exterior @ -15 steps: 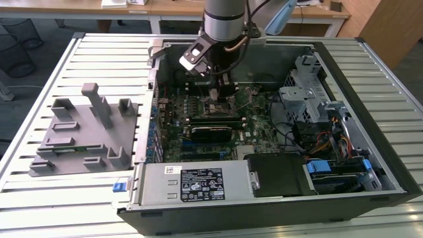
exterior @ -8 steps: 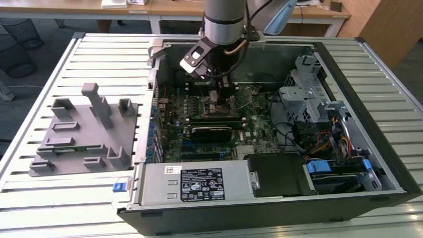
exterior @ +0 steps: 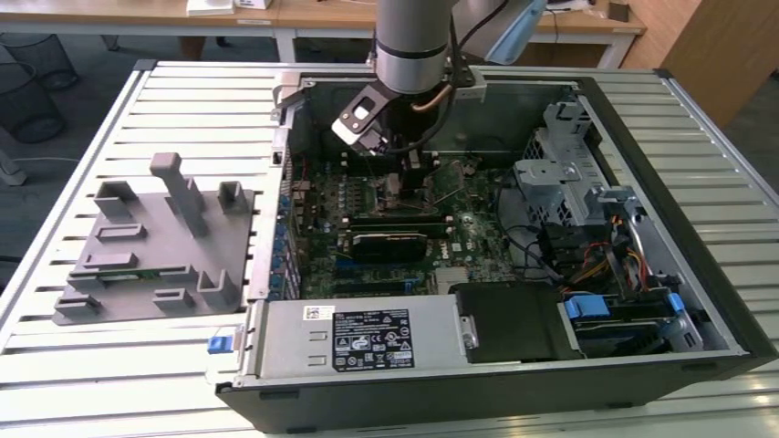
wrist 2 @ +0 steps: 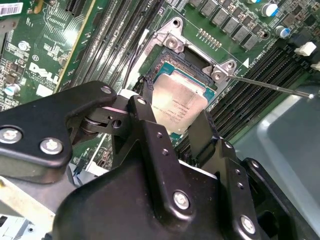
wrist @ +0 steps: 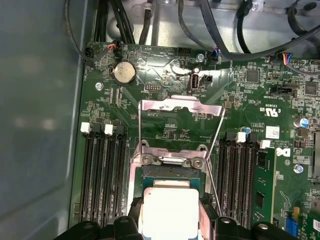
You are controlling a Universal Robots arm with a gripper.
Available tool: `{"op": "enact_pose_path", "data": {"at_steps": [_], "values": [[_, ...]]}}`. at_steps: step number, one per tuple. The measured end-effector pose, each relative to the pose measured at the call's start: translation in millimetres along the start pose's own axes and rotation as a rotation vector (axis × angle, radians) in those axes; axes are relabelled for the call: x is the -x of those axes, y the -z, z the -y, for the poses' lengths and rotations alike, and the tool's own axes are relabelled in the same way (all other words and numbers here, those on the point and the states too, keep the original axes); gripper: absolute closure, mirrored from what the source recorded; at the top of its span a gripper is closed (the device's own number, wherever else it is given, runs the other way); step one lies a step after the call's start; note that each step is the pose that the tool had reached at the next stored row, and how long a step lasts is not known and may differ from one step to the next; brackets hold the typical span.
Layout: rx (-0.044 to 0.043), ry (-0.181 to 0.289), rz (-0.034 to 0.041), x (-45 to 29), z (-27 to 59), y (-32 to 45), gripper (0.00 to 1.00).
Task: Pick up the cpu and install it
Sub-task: 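Place the cpu into insertion slot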
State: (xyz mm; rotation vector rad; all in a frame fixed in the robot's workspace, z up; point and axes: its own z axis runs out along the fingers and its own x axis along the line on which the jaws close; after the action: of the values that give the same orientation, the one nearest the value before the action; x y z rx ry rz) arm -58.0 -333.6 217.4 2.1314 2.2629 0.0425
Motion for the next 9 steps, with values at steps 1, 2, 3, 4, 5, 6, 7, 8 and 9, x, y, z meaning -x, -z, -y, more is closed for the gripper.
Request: {"op": "enact_pose_path", "data": {"at_steps": [1,2,3,4,5,6,7,8,9], "values": [[0.0000,0.000,0.0001,0.0,0.0,-0.4,0.47],[-0.0001,-0.002,0.0001,0.0,0.0,-0.9,0.47],[-0.0001,-0.006,0.0002,0.0,0.0,-1.4,0.47],[-0.0001,-0.010,0.0005,0.0,0.0,-2.0,0.47],[-0.0001,-0.014,0.0006,0.0,0.0,-2.7,0.47],[-0.0001,-0.017,0.0007,0.0,0.0,-3.4,0.47],[-0.0001,-0.019,0.0008,0.0,0.1,-4.0,0.47],[-0.0002,-0.019,0.0008,0.0,0.1,-4.9,0.47],[-0.0004,-0.019,0.0009,0.0,0.1,-5.9,0.47]]}}
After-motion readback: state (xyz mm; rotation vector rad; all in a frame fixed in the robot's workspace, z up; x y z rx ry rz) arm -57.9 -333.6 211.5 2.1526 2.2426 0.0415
